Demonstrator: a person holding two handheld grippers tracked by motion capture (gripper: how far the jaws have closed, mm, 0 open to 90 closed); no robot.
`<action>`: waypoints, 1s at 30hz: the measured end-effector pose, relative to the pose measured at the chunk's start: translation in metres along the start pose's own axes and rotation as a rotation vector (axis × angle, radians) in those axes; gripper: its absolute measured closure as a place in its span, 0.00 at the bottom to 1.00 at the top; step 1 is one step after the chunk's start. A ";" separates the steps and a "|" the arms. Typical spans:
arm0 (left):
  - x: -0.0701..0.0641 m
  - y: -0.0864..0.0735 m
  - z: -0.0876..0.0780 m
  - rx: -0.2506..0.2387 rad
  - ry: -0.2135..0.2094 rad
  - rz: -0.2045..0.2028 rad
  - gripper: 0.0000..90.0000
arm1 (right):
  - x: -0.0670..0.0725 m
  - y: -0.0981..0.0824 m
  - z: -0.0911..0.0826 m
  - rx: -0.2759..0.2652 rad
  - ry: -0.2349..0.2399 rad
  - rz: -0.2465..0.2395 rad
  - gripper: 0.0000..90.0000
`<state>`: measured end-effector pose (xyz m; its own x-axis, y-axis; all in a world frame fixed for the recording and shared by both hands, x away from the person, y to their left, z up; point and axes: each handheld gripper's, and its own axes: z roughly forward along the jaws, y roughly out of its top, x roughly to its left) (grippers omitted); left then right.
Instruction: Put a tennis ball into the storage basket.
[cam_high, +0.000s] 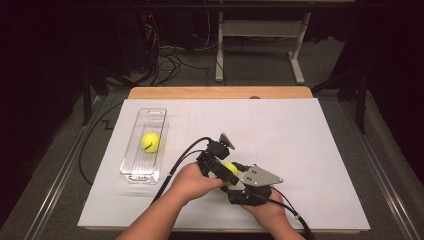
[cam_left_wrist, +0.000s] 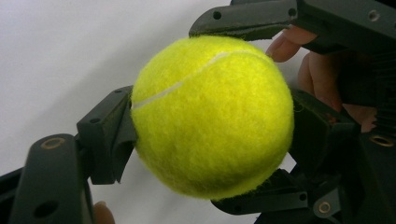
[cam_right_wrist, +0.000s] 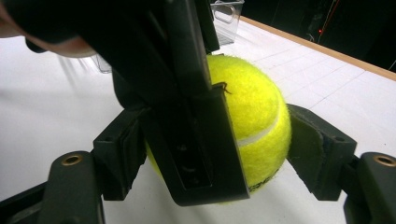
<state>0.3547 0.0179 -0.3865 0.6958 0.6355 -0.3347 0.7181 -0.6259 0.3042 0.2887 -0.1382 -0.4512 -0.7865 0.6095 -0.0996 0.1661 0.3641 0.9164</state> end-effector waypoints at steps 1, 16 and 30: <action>0.000 0.000 0.000 0.000 0.001 0.000 0.28 | 0.000 0.000 0.000 -0.001 0.001 -0.002 0.30; -0.001 0.000 -0.001 0.007 0.013 -0.004 0.30 | 0.001 0.000 0.001 -0.007 0.003 -0.004 0.29; 0.000 0.000 -0.004 -0.004 0.017 -0.005 0.30 | 0.000 -0.001 0.003 -0.001 0.003 0.000 0.17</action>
<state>0.3551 0.0196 -0.3834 0.6921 0.6466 -0.3207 0.7218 -0.6206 0.3064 0.2904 -0.1371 -0.4534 -0.7885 0.6071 -0.0985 0.1655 0.3637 0.9167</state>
